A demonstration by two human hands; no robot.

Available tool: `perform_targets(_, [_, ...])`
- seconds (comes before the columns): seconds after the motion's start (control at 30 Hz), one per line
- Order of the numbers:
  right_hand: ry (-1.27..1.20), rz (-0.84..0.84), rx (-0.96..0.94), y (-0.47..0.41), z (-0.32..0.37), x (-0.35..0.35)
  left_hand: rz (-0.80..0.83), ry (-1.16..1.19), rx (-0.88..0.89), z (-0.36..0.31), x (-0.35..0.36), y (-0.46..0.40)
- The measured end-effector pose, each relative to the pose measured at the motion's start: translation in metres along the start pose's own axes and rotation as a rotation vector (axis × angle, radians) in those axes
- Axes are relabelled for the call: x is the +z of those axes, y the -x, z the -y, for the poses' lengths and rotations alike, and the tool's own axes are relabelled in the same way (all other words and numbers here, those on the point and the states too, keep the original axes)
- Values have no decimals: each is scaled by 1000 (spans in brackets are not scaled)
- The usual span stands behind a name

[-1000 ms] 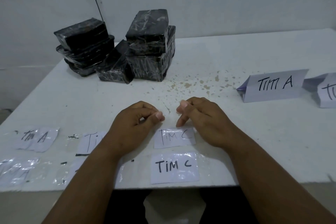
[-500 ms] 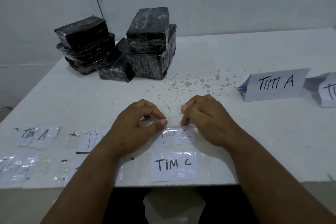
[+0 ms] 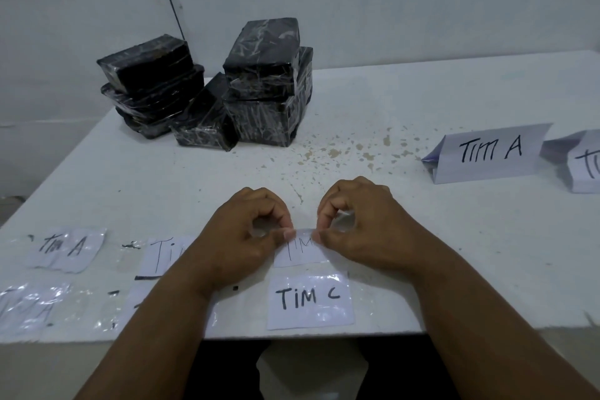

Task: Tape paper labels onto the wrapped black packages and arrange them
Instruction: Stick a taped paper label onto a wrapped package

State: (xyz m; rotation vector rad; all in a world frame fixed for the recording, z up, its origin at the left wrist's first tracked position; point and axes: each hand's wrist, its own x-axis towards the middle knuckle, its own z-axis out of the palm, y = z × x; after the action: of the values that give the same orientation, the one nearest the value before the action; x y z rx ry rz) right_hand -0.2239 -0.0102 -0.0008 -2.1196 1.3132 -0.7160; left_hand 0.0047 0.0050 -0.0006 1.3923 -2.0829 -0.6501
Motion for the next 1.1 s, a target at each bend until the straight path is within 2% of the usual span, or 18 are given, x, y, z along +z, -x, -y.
perform_targets(0.13, [-133, -37, 7, 0, 4, 1, -40, 118, -42, 2, 0, 3])
perform_targets(0.3, [-181, -75, 28, 1, 9, 1, -86, 268, -24, 4, -2, 3])
perform_targets(0.53, [-254, -112, -68, 3, 13, -3, -106, 428, -58, 8, -1, 2])
perform_targets(0.6, [-365, -173, -83, 4, 11, -9, -113, 510, -116, 5, -1, 3])
perform_targets(0.73, [-482, -320, -107, 3, 5, -19, -130, 464, -139, 1, -1, 4])
perform_targets(0.9, [-425, -328, -58, 1, 6, -9, -187, 765, -164, -6, 0, 7])
perform_targets(1.0, [-426, -327, -38, 0, 7, -8, -229, 605, -63, -10, -4, 4])
perform_targets(1.1, [-434, -327, -25, -1, 9, -7, -281, 534, -85, -12, -13, -1])
